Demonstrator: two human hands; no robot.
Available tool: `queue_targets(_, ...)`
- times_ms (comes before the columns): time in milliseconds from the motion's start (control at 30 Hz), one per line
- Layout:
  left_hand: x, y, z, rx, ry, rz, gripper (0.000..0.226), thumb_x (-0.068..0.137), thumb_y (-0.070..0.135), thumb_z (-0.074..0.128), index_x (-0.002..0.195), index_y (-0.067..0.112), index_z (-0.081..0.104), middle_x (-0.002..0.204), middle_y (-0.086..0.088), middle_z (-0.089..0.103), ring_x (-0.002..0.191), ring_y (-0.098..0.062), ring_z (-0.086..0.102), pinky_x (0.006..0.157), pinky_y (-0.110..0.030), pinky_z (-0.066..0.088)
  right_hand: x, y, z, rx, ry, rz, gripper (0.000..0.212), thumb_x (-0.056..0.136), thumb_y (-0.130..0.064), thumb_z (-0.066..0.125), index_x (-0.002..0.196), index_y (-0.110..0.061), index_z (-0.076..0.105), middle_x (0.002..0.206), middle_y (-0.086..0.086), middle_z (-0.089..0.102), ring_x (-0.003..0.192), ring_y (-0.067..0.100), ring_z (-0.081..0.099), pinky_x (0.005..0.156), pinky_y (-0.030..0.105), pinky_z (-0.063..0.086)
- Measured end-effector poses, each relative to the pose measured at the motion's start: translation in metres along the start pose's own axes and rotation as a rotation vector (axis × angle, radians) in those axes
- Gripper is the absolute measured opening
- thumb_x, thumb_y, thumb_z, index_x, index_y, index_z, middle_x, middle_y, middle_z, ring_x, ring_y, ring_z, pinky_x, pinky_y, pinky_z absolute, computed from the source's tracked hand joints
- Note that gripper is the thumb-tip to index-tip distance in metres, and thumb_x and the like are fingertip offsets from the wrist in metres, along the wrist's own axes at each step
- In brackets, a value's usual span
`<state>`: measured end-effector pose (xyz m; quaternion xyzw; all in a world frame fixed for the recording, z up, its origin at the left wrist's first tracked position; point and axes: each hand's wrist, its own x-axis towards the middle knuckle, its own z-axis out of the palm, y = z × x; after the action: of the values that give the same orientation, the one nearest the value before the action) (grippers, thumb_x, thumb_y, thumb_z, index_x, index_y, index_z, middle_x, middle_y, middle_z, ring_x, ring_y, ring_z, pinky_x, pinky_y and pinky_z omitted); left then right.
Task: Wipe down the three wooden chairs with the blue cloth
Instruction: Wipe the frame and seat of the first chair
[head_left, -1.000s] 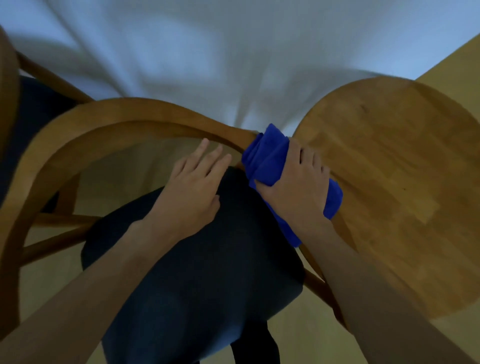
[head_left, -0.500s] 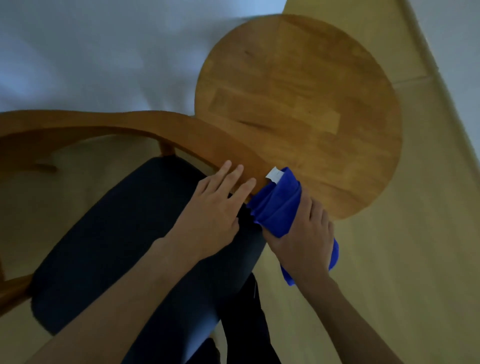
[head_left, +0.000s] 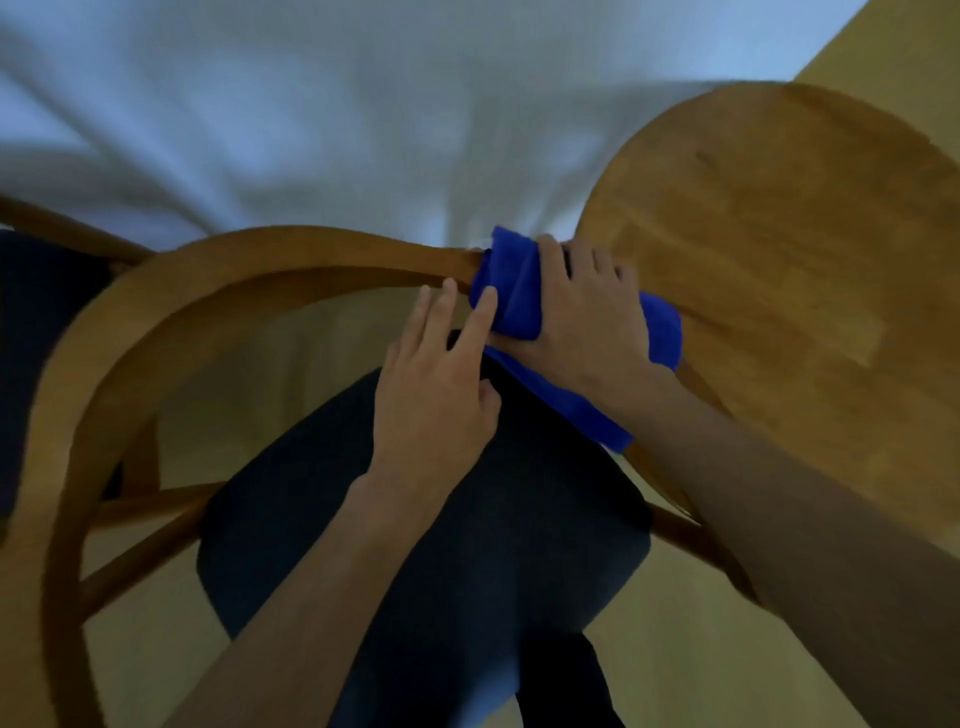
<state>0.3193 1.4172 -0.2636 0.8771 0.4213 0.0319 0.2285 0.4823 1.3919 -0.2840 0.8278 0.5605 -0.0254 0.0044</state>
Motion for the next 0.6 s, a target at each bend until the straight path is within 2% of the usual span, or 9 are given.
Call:
queue_targets(67, 0.002, -0.018, -0.014, -0.034, 0.071, -0.051, 0.074, 0.087, 0.02, 0.063, 0.15, 0.023, 0.026, 0.157, -0.007, 0.025, 0.144, -0.024, 0.021, 0.115, -0.039, 0.023, 0.039, -0.031, -0.001, 0.032, -0.033, -0.217, 0.088, 0.074, -0.08, 0.051, 0.13, -0.011, 0.045, 0.117, 0.01, 0.058, 0.102, 0.029, 0.057, 0.086, 0.042, 0.044)
queue_targets(167, -0.013, -0.046, -0.035, -0.095, 0.237, -0.161, 0.069, 0.085, 0.015, 0.063, 0.147, 0.018, 0.034, 0.154, -0.006, 0.031, 0.137, -0.019, 0.035, 0.106, -0.036, 0.04, 0.082, -0.095, -0.008, 0.204, -0.096, -0.468, 0.076, 0.074, -0.065, 0.062, 0.124, -0.009, 0.048, 0.109, 0.008, 0.059, 0.091, 0.027, 0.059, 0.077, 0.036, 0.043)
queue_targets(300, -0.05, -0.081, -0.061, -0.117, 0.406, -0.35, 0.062, 0.086, 0.014, 0.061, 0.143, 0.02, 0.038, 0.147, 0.002, 0.042, 0.137, -0.014, 0.035, 0.11, -0.033, 0.034, 0.096, -0.161, -0.024, 0.287, -0.023, -0.696, 0.086, 0.066, -0.074, 0.063, 0.122, -0.011, 0.051, 0.107, 0.005, 0.059, 0.089, 0.023, 0.058, 0.079, 0.04, 0.048)
queue_targets(433, -0.093, -0.108, -0.08, -0.132, 0.543, -0.499, 0.058, 0.085, 0.016, 0.06, 0.14, 0.019, 0.042, 0.136, 0.003, 0.051, 0.129, -0.014, 0.044, 0.105, -0.03, 0.038, 0.091, -0.216, -0.046, 0.119, -0.025, -0.902, 0.091, 0.061, -0.074, 0.072, 0.126, -0.015, 0.047, 0.114, 0.004, 0.058, 0.097, 0.025, 0.057, 0.085, 0.04, 0.045)
queue_targets(600, -0.134, -0.133, -0.089, -0.133, 0.619, -0.585, 0.056, 0.082, 0.013, 0.061, 0.136, 0.015, 0.047, 0.129, 0.002, 0.055, 0.118, -0.009, 0.047, 0.098, -0.026, 0.04, 0.056, -0.305, -0.059, -0.2, -0.075, -1.185, 0.091, 0.064, -0.066, 0.076, 0.132, -0.015, 0.042, 0.119, 0.004, 0.058, 0.104, 0.025, 0.057, 0.086, 0.038, 0.041)
